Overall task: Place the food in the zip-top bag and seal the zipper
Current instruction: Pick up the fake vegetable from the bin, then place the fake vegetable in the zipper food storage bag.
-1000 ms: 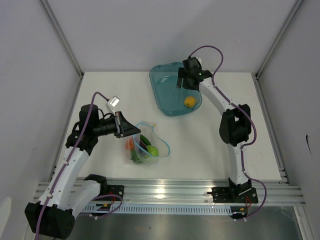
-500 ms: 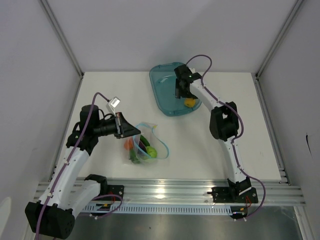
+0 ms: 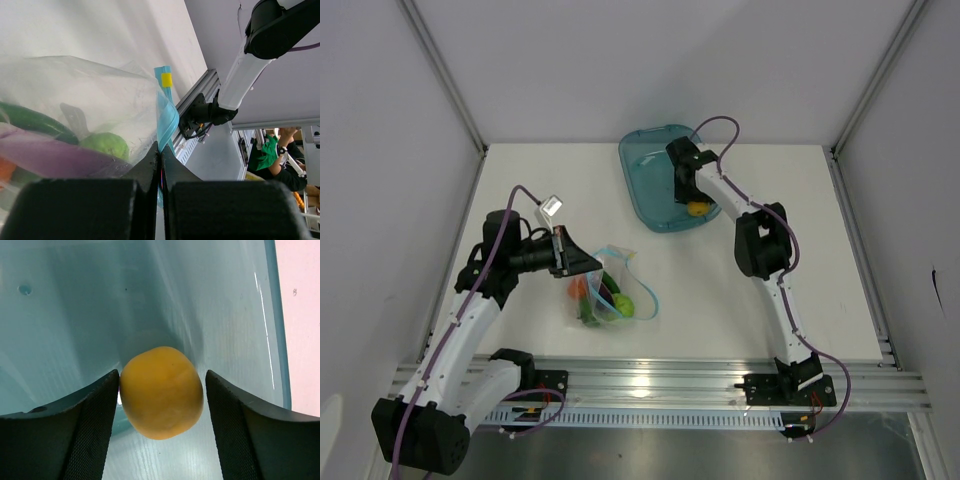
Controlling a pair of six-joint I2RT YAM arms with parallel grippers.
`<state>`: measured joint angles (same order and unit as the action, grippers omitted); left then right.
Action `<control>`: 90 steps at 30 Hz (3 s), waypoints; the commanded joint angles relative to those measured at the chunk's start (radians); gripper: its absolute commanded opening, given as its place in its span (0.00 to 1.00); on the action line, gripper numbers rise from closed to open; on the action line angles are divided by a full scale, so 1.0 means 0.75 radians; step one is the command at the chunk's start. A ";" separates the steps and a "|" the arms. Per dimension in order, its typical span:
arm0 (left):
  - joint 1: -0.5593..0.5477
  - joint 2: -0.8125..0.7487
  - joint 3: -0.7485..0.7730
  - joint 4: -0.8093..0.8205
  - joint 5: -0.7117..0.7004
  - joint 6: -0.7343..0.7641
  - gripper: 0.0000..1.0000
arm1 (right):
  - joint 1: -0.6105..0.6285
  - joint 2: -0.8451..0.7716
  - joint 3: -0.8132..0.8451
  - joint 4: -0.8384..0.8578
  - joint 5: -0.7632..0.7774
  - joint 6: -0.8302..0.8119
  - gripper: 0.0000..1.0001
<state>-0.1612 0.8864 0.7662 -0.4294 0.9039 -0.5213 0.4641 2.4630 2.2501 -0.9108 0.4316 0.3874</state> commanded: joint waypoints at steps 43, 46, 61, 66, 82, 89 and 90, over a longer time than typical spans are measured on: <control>0.006 -0.036 -0.042 0.026 0.081 0.028 0.01 | 0.980 -1.695 -1.454 0.748 -0.359 0.058 0.11; 0.006 -0.055 -0.058 0.045 0.096 0.008 0.01 | 1.021 -1.634 -1.460 0.768 -0.336 0.073 0.11; 0.006 -0.135 -0.068 -0.043 0.083 -0.006 0.01 | 1.038 -1.323 -1.358 0.901 -0.201 -0.005 0.28; 0.006 -0.149 -0.077 -0.041 0.069 -0.017 0.01 | 1.026 -1.267 -1.284 0.848 -0.183 -0.038 0.52; 0.006 -0.171 -0.163 0.014 0.085 -0.033 0.00 | 0.952 -1.519 -1.419 0.779 -0.160 -0.013 0.88; 0.006 -0.257 -0.228 0.012 0.081 -0.049 0.00 | 0.950 -1.613 -1.480 0.650 -0.124 0.003 0.85; 0.006 -0.269 -0.228 0.022 0.087 -0.066 0.01 | 0.948 -1.627 -1.535 0.648 -0.124 0.013 0.96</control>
<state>-0.1612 0.7067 0.6079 -0.4458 0.9474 -0.5415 1.1748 1.3022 1.1561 -0.3851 0.3103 0.3767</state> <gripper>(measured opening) 0.004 0.900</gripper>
